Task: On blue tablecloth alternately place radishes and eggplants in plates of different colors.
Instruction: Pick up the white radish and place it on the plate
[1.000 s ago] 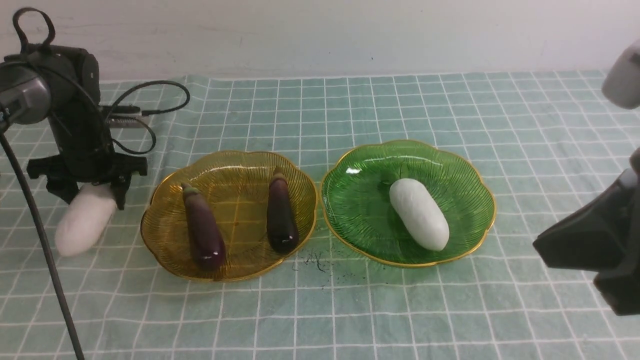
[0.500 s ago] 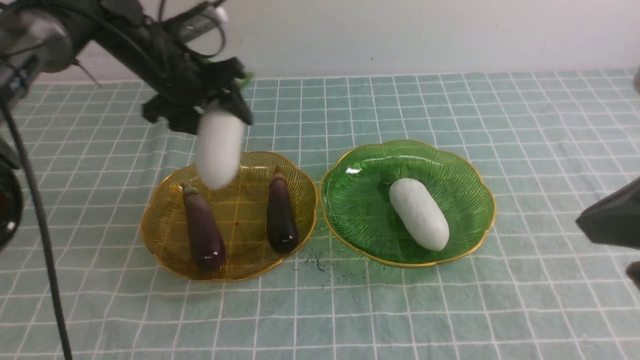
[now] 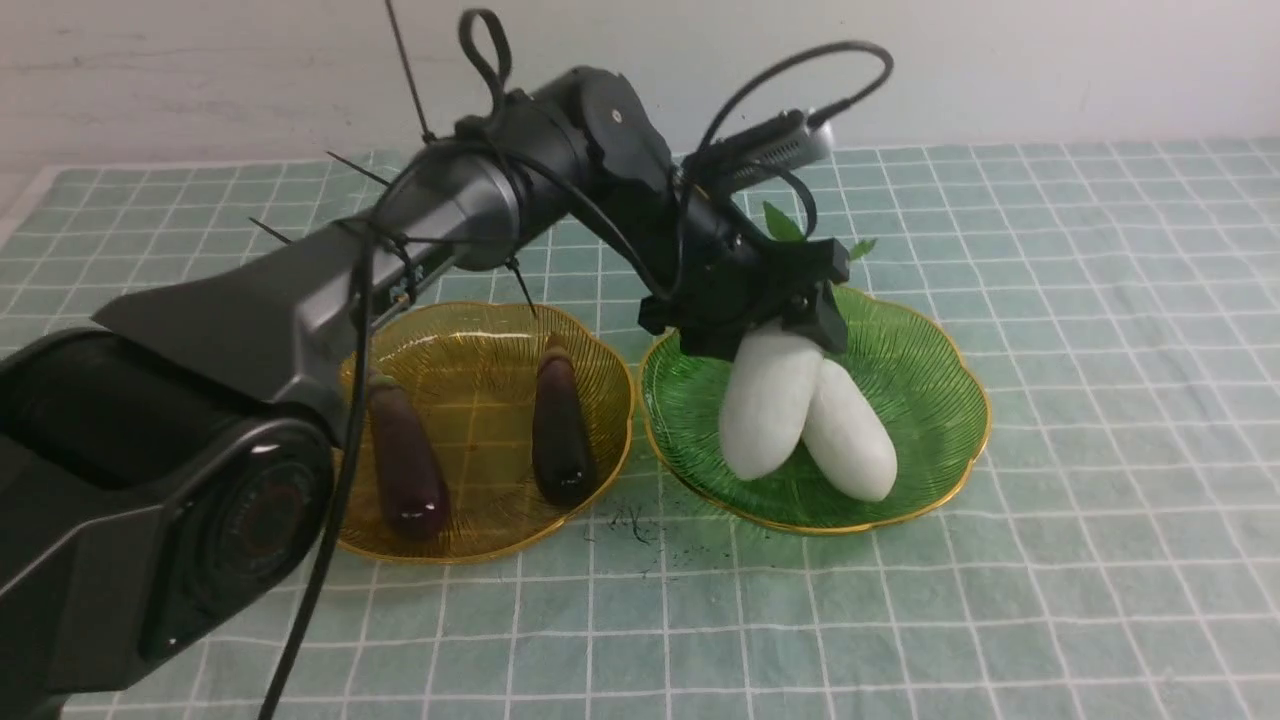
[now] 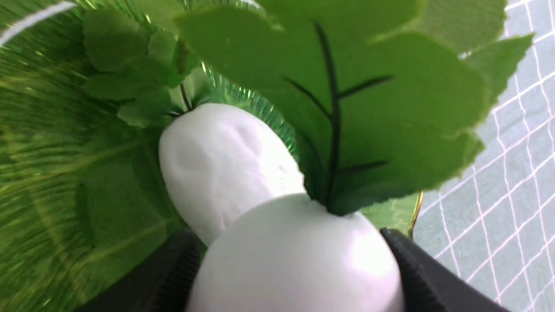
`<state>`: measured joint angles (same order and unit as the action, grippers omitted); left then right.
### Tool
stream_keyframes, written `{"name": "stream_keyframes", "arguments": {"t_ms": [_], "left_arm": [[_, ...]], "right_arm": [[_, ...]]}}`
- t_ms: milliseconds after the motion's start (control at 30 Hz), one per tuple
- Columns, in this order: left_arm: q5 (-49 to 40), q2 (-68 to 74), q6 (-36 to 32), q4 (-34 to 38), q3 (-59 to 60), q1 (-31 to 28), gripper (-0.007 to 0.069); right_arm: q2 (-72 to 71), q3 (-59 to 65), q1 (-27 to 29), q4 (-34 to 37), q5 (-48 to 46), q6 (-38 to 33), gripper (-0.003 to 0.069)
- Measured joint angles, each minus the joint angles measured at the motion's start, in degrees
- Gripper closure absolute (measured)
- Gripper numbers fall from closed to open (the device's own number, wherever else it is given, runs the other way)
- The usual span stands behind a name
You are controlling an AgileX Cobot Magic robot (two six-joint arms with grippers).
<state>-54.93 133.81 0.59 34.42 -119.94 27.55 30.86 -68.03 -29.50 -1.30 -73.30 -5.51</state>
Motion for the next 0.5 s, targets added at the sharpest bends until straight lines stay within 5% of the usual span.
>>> {"name": "stream_keyframes", "arguments": {"t_ms": [267,500], "left_arm": [[0.4,0.7,0.2,-0.6,0.0,-0.3,0.012],[0.4,-0.4,0.2,-0.6,-0.4,-0.5,0.0062]], "right_arm": [[-14.4,1.4,0.0,-0.2,-0.3,3.6,0.0673],[-22.9,15.5,0.0,-0.4,-0.6,5.0,0.0673]]}}
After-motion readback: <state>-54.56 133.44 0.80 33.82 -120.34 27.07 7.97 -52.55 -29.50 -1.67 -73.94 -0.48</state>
